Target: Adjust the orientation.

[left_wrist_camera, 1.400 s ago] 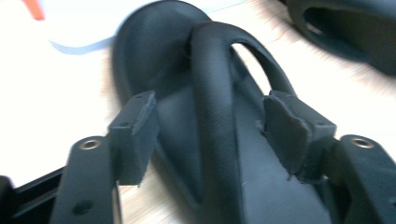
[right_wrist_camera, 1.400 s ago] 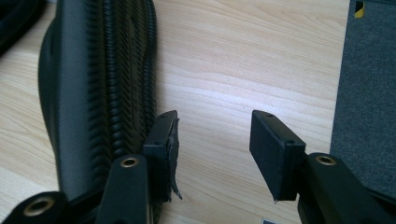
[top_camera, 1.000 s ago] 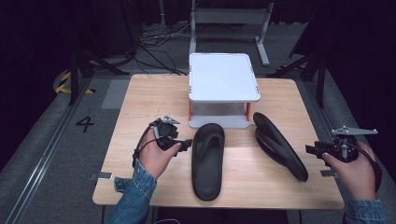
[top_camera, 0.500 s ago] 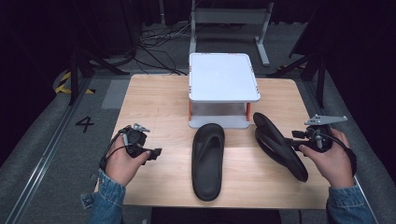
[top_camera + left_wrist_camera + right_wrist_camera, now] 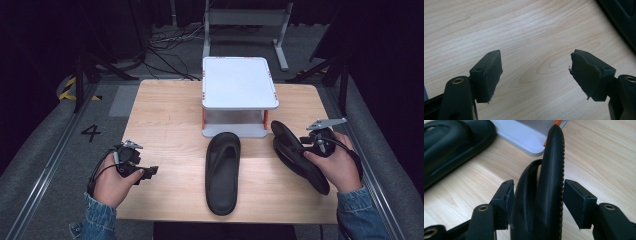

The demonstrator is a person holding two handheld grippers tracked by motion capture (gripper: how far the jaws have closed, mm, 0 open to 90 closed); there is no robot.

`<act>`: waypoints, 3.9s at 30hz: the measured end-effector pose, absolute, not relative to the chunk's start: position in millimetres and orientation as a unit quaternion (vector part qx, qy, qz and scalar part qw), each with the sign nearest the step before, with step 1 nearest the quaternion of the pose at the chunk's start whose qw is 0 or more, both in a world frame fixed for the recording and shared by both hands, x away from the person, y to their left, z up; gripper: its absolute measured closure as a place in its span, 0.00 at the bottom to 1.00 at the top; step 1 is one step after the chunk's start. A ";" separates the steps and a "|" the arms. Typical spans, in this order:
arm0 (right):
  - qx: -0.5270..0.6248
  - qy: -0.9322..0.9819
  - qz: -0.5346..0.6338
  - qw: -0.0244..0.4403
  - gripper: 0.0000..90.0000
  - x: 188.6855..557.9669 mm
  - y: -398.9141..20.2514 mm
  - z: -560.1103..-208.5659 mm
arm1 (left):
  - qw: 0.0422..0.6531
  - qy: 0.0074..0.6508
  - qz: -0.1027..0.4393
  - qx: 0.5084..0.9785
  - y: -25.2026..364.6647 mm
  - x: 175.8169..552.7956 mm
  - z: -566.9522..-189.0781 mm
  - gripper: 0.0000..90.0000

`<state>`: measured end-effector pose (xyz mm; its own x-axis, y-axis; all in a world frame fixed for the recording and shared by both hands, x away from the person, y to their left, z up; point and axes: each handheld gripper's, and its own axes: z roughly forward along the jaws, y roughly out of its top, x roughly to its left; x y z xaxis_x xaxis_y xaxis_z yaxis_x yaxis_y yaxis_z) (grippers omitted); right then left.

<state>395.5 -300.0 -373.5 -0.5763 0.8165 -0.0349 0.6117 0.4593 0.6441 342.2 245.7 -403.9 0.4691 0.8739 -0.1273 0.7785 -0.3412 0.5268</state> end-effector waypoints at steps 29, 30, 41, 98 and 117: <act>0.492 0.794 0.357 0.028 0.71 385.7 -258.6 -374.3 | 0.257 0.501 0.086 0.822 238.4 343.8 -411.1 0.29; 0.493 0.795 0.353 0.026 0.71 386.6 -256.6 -378.1 | 0.257 0.500 0.084 0.823 237.4 344.4 -411.3 0.29; 0.469 0.798 0.332 0.181 0.64 393.5 -279.9 -388.6 | 0.251 0.483 0.073 0.836 226.8 352.7 -415.8 0.29; 0.542 0.785 0.289 0.080 0.68 346.4 -251.6 -448.0 | 0.268 0.407 0.059 0.871 197.7 413.5 -409.3 0.29; 0.560 0.770 0.299 0.064 0.61 320.4 -238.2 -441.0 | 0.288 0.398 0.048 0.870 194.1 425.1 -408.0 0.29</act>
